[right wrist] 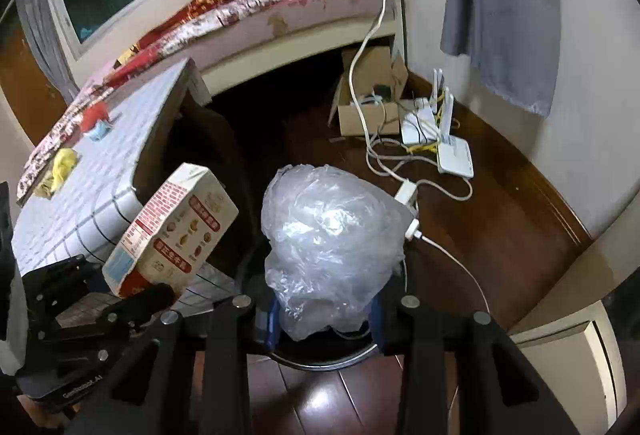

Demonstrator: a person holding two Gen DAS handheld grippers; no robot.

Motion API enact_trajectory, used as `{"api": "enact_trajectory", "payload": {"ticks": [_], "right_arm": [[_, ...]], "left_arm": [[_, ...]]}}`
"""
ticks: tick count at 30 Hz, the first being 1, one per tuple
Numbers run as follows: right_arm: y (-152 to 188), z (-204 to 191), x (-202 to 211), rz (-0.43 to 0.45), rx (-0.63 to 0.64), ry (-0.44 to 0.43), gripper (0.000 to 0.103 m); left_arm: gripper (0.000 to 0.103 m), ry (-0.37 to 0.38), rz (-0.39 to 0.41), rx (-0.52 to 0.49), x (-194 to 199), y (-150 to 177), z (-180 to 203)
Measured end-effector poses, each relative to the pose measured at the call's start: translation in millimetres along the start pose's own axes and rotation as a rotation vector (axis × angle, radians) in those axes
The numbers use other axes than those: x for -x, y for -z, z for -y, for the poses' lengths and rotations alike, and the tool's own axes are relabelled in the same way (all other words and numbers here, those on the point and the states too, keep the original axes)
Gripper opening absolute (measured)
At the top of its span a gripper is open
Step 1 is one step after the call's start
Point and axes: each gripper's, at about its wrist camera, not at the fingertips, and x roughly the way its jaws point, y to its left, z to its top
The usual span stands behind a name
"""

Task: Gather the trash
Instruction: 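Carry the milk carton and plastic bag over the bin and release them, then move both tools back to the table toward the cloths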

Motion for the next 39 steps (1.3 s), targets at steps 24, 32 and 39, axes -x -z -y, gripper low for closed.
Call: {"api": "enact_trajectory", "payload": {"ticks": [24, 32, 39], "right_arm": [[-11.0, 38.9, -38.5, -0.109, -0.118, 0.196, 0.102], [-12.6, 28.2, -25.9, -0.081, -0.075, 0.211, 0.102], [-15.5, 8.3, -8.9, -0.035, -0.018, 0.214, 0.102]], "left_arm": [[0.092, -0.103, -0.013, 0.089, -18.7, 18.7, -8.0], [0.092, -0.136, 0.033, 0.102, -3.0, 11.2, -11.7], [0.096, -0.173, 0.101, 0.118, 23.1, 2.5, -16.6]]}}
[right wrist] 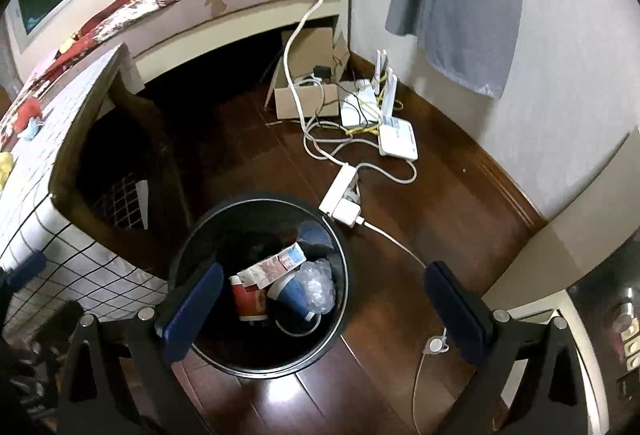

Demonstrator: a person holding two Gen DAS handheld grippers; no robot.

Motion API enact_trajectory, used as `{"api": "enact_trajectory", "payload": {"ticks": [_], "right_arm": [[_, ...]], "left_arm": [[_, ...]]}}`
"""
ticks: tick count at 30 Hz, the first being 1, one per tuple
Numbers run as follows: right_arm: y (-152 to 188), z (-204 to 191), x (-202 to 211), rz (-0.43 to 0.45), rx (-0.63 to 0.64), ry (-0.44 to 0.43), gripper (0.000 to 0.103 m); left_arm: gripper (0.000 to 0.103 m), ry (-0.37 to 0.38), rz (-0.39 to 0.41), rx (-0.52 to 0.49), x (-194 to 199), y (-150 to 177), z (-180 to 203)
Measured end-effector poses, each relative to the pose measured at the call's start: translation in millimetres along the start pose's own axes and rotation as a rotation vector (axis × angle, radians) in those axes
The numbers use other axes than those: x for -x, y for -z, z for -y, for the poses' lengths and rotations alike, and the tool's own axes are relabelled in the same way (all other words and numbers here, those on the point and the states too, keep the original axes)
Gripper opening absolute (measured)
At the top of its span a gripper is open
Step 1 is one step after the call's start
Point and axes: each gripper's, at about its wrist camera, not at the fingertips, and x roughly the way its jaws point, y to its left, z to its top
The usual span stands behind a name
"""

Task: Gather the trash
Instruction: 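Move both tools back to the table toward the cloths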

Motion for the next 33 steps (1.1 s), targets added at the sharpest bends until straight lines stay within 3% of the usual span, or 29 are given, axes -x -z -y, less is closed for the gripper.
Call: {"api": "enact_trajectory", "payload": {"ticks": [14, 33], "right_arm": [[-2.5, -52.5, 31.8, 0.076, 0.123, -0.033, 0.102], [-20.1, -139.8, 42.9, 0.169, 0.233, -0.138, 0.102]], "left_arm": [[0.096, -0.072, 0.07, 0.041, 25.5, -8.2, -32.2], [0.097, -0.197, 0.122, 0.118, 56.5, -6.5, -109.5]]}}
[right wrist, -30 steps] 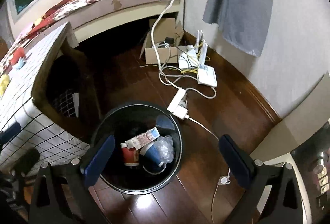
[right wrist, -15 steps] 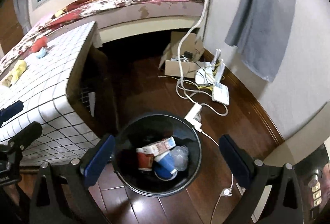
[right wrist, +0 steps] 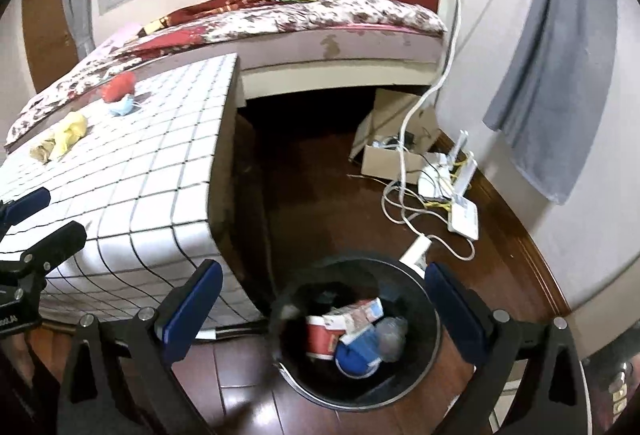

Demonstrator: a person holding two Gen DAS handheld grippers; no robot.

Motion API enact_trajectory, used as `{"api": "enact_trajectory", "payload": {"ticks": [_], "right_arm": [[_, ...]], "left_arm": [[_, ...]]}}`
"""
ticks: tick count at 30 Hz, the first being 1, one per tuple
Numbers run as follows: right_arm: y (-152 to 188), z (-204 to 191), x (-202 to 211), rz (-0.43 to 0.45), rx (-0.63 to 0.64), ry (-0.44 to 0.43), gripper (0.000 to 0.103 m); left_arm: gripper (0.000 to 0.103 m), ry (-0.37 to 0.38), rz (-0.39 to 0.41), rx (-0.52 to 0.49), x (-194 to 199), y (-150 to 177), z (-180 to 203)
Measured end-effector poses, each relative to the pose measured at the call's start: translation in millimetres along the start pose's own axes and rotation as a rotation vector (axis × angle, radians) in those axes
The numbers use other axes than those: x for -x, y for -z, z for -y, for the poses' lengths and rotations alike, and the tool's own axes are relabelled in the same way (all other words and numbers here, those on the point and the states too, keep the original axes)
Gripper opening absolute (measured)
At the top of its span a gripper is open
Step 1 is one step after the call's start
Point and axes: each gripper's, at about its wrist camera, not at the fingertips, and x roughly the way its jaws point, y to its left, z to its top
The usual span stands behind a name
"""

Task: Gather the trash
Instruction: 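Move both tools back to the table toward the cloths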

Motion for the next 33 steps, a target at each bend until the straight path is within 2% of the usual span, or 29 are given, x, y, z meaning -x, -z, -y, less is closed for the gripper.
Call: {"api": "enact_trajectory", "payload": {"ticks": [8, 14, 17, 22, 26, 29, 33], "right_arm": [[-18.8, -41.8, -4.9, 0.047, 0.033, -0.068, 0.102], [-40.2, -84.0, -9.2, 0.074, 0.073, -0.135, 0.102], [-57.7, -106.3, -14.1, 0.083, 0.079, -0.203, 0.102], [-94.1, -161.7, -43.6, 0.058, 0.136, -0.281, 0.102], [-126.9, -204.0, -70.0, 0.048, 0.173, -0.294, 0.102], [-153.2, -230.1, -91.8, 0.059, 0.189, -0.314, 0.102], [-181.7, -257.3, -124.2, 0.058, 0.175, -0.343, 0.102]], "left_arm": [[0.097, -0.083, 0.011, 0.041, 8.1, 3.2, -49.0], [0.097, -0.185, 0.026, 0.076, 19.1, -5.7, -110.1], [0.097, -0.24, 0.03, 0.1, 19.1, -12.4, -145.4], [0.097, -0.309, 0.016, 0.194, -0.2, -21.9, -211.5], [0.096, -0.311, 0.0, 0.299, -28.0, -30.0, -253.3], [0.094, -0.311, -0.001, 0.34, -43.8, -38.8, -271.5], [0.092, -0.323, -0.011, 0.331, -70.4, -51.3, -284.8]]}}
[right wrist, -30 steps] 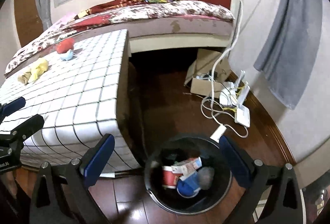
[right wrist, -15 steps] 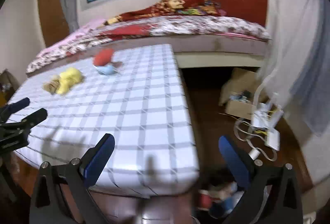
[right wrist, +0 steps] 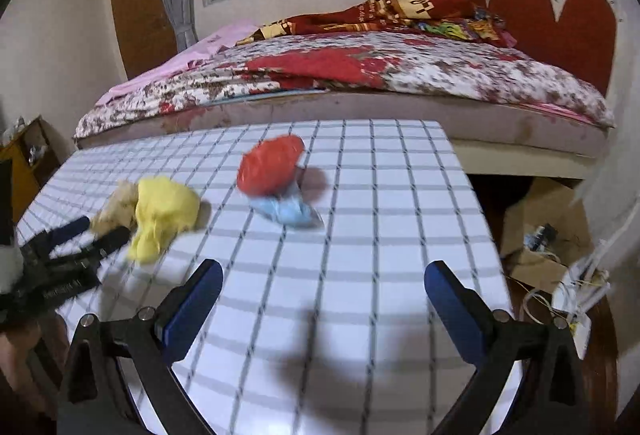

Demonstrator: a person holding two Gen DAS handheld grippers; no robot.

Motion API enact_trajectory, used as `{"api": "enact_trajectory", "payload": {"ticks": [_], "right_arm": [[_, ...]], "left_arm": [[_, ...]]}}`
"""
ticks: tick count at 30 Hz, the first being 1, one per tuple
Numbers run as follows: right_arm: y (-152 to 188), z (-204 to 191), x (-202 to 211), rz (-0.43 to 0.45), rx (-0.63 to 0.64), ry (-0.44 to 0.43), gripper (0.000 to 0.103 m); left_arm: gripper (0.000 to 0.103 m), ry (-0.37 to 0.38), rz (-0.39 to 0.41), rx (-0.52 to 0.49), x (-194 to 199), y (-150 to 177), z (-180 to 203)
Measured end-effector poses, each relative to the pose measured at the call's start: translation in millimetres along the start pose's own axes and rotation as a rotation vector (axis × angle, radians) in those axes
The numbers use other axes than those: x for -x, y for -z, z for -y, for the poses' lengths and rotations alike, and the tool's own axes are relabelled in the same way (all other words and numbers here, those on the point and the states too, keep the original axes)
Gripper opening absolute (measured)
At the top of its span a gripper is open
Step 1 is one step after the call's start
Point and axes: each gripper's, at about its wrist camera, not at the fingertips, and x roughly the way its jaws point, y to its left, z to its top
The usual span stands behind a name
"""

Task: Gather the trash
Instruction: 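Move both tools back to the table toward the cloths, then grasp the yellow cloth with the left tool while the right tool grasps the red plastic bag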

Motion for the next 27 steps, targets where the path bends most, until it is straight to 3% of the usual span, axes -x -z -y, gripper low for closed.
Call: {"api": "enact_trajectory", "payload": {"ticks": [9, 14, 19, 20, 21, 22, 25, 27], "right_arm": [[-43.9, -12.8, -63.7, -0.024, 0.001, -0.083, 0.095], [-61.7, -23.9, -103.4, -0.094, 0.007, -0.092, 0.094], [-63.0, -26.9, -133.6, -0.166, 0.0, -0.119, 0.064], [-62.0, -27.3, -136.1, -0.176, 0.0, -0.128, 0.055], [-61.1, -28.0, -137.7, -0.181, -0.001, -0.141, 0.039], [-60.3, -28.6, -136.8, -0.173, 0.0, -0.143, 0.034], [-61.7, -28.7, -128.2, -0.131, -0.006, -0.158, 0.031], [-64.5, -29.1, -121.1, -0.106, -0.009, -0.163, 0.029]], "left_arm": [[0.088, -0.068, -0.056, -0.064, -54.3, -13.4, 6.7], [0.084, -0.029, -0.082, -0.052, -65.5, -17.1, 5.7], [0.069, 0.046, -0.118, -0.046, -75.0, -19.8, 7.9], [0.062, 0.06, -0.123, -0.043, -76.5, -20.4, 8.5], [0.058, 0.074, -0.127, -0.043, -77.8, -21.2, 9.3], [0.049, 0.088, -0.13, -0.045, -78.6, -21.7, 10.4], [0.038, 0.096, -0.117, -0.06, -75.3, -23.1, 12.7], [0.036, 0.097, -0.104, -0.057, -71.1, -24.5, 10.6]]}}
